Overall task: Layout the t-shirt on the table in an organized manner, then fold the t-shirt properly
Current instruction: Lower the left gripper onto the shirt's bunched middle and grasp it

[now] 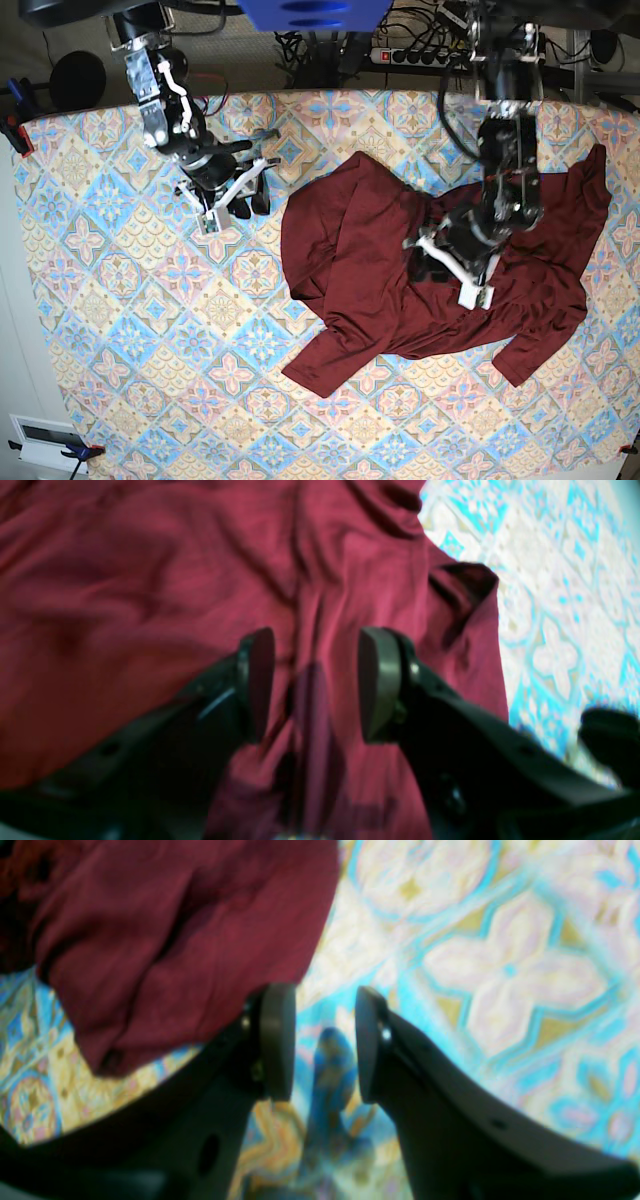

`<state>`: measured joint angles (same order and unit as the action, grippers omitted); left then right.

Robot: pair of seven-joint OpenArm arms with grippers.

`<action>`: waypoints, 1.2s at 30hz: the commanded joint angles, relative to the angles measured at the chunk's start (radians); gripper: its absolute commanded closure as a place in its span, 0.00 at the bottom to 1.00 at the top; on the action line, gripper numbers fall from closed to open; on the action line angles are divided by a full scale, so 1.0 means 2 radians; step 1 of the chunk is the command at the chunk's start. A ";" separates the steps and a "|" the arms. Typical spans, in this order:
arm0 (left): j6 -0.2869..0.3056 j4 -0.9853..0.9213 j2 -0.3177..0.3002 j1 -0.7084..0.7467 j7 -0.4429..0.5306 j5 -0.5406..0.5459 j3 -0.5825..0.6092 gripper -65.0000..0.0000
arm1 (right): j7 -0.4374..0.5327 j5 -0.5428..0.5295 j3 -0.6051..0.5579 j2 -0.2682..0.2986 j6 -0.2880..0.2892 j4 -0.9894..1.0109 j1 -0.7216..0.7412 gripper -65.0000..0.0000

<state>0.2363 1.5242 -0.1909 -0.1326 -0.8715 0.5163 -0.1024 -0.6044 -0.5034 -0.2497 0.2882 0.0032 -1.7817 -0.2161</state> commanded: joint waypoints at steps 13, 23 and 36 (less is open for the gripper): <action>0.005 -0.193 0.046 -0.101 0.106 -0.051 0.072 0.66 | 0.010 -0.002 0.004 0.003 0.002 -0.012 -0.001 0.71; 0.037 0.002 0.005 -0.032 0.049 0.071 0.022 1.00 | 0.011 -0.002 0.028 0.003 0.002 0.003 0.002 0.71; 0.036 -0.020 -0.042 -0.010 0.034 0.117 -0.027 0.90 | 0.011 -0.003 0.004 0.003 0.002 0.017 0.031 0.71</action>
<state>0.2970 1.4628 -0.2718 -0.1284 -0.8230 0.7338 -0.1547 -0.6090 -0.5060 -0.2481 0.2840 0.0048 -1.7306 -0.1692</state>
